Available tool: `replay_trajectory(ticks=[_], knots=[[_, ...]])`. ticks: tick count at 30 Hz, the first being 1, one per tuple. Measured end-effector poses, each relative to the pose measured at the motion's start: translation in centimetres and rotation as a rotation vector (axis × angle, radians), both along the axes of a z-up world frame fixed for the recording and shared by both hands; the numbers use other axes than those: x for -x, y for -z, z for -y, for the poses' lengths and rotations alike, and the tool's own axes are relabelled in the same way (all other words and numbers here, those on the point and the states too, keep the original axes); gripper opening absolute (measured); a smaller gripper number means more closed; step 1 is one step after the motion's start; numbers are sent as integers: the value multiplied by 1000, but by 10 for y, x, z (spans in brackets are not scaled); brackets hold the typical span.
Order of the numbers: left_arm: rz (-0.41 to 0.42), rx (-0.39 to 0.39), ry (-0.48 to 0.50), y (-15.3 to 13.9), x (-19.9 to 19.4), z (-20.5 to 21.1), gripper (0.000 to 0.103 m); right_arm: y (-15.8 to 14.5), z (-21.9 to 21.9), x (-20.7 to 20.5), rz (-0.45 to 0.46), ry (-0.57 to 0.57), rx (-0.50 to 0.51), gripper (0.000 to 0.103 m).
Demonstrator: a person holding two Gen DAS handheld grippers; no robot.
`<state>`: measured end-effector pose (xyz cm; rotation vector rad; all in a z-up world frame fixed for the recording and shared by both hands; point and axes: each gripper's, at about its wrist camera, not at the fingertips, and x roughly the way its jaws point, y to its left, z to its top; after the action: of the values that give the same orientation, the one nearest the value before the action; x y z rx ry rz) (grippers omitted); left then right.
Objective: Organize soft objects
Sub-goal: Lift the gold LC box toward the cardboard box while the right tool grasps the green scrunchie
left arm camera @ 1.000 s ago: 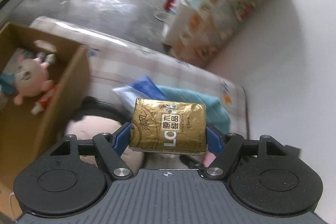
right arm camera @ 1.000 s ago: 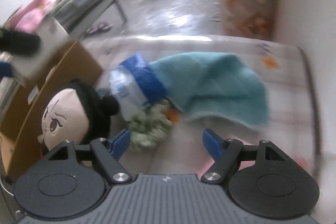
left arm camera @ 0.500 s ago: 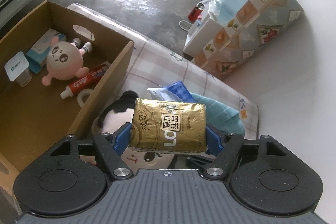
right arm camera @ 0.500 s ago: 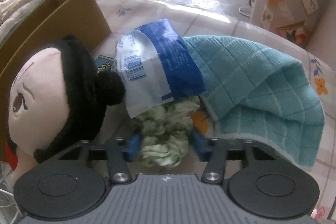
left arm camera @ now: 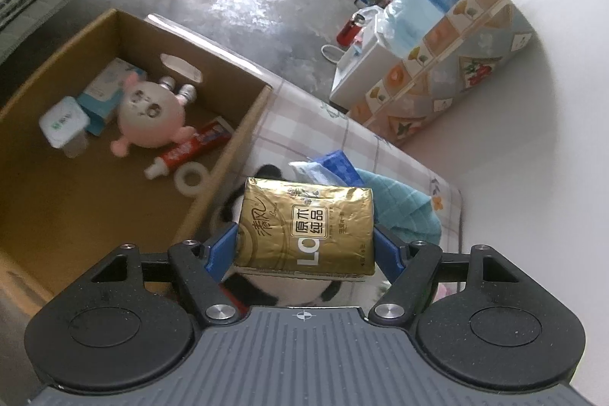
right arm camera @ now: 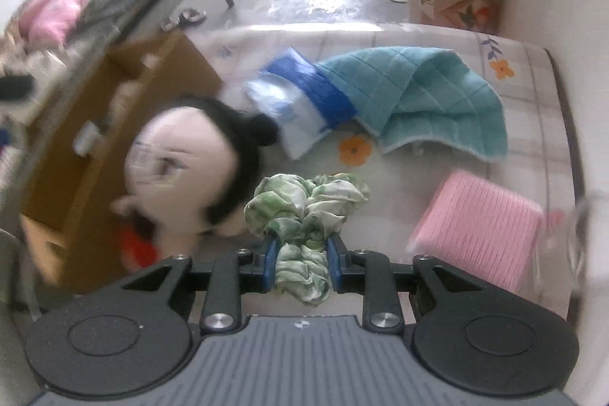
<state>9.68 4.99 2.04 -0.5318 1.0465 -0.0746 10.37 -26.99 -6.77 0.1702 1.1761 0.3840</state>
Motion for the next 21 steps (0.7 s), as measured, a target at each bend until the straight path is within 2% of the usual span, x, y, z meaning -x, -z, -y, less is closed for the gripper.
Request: replay_trajectory(ticks=[4,8,10,13,16,18,21], knots=[[9,-8,-3,-20,15,-29,74,-47,-25,21,-9,20,-116,29],[-5,-24,-44,-38,30,-73,74,-84,-72,29,-10,2,-260,29],[-7,-26,-79,-44,36,-96,74,-96,-104,27,9,-37,-312,29],[-3,-50,-131,-46,38,-130,74,-103,-157,14,64,-109,-326,29],[15,-49,-142,-31,28,-160,74,-96,-208,-7,122,-167,-286,29],[1,-54,-126,-8,16,-172,74,-84,-237,-23,137,-186,-232,29],[-56,-46,-94,41,-3,-187,74,-62,-274,-48,132,-192,-154,29]])
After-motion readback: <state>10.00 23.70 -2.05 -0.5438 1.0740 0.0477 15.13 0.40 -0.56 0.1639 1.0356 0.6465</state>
